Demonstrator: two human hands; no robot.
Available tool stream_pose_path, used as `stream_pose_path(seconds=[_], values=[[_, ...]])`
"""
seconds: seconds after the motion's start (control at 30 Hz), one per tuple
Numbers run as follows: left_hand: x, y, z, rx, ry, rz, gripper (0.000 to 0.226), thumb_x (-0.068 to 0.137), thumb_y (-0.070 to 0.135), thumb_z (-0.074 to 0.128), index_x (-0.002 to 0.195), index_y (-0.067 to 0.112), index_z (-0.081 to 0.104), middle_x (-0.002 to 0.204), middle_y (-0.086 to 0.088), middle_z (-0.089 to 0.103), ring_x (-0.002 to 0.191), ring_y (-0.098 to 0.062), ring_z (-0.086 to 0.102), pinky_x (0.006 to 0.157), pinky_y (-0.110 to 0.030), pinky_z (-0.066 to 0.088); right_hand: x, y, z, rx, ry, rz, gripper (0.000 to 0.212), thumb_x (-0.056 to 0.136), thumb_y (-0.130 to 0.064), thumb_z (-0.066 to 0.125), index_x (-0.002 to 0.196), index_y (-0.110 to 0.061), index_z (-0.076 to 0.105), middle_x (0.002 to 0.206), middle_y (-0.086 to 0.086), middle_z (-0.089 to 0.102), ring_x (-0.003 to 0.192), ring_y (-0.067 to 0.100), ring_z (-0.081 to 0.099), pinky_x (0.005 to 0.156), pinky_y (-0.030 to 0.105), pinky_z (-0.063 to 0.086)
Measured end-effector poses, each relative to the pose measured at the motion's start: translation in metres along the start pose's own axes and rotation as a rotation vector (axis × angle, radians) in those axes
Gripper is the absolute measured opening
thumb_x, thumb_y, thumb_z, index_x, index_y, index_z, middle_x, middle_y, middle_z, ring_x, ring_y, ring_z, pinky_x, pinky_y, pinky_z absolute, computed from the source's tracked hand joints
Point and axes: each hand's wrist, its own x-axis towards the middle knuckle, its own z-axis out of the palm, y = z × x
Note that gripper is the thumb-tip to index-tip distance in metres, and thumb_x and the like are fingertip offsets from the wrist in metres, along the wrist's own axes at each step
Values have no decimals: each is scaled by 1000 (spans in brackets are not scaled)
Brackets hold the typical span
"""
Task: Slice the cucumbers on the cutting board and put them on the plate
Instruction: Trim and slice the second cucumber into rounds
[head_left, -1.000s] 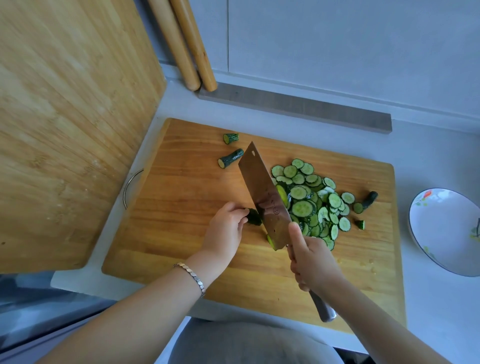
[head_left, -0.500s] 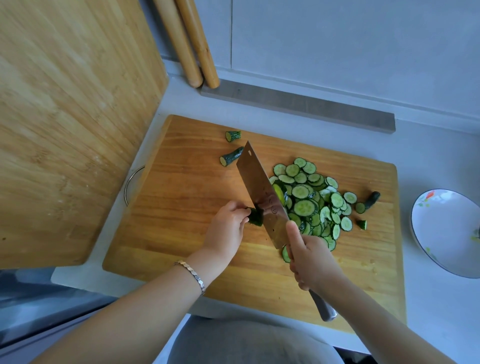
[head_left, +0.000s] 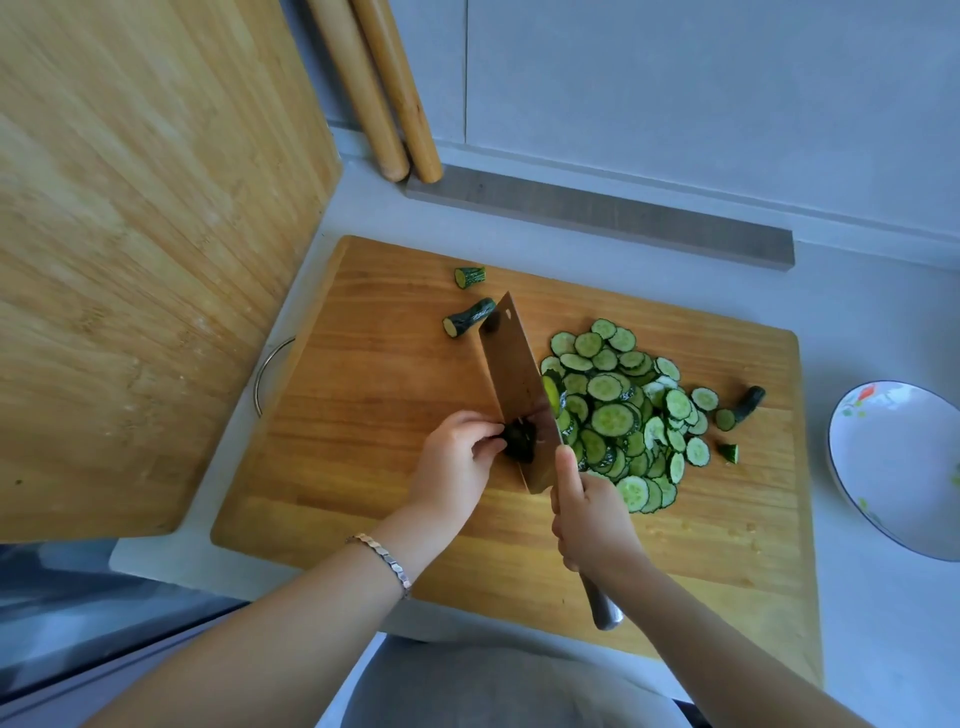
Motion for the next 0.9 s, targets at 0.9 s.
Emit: stream_pose_path(seconds=[0.9], values=[[5, 21, 6, -208, -51, -529, 10, 82, 17, 67, 91, 14, 71, 88, 5, 68, 73, -19, 63, 62, -24, 47, -19, -6, -34, -127, -42, -82, 52, 92, -58, 30, 64, -15, 36, 54, 3, 34, 48, 17, 31, 53, 30, 28]])
